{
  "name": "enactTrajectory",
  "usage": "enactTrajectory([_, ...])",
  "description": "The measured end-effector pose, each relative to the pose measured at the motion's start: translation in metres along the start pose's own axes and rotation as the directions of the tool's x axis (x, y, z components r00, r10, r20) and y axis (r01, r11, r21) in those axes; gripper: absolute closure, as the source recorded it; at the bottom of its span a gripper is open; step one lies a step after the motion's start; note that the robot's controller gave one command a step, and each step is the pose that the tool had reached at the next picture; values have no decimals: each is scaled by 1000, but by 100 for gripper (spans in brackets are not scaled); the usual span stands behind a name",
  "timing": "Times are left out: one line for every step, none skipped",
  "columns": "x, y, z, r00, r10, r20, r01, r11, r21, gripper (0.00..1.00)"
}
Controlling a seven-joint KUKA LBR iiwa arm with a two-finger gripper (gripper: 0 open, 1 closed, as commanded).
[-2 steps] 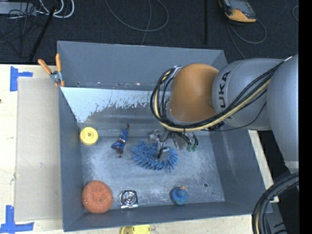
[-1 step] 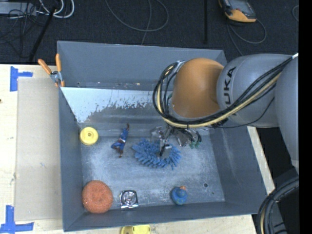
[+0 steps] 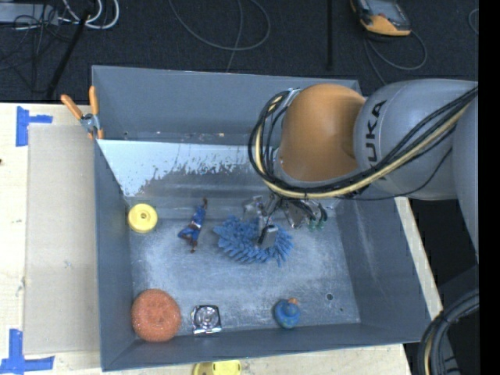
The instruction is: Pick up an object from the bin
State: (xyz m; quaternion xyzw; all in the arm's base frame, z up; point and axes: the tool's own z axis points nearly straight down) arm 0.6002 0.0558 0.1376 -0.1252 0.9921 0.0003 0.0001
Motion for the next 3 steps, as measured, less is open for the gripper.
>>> enactTrajectory([-1, 0, -14, 1000, 0, 3, 0, 1000, 1, 100])
enactTrajectory([-1, 0, -24, 1000, 0, 3, 0, 1000, 1, 100])
enactTrajectory([-2, 0, -31, 1000, 1, 5, -1, 1000, 1, 100])
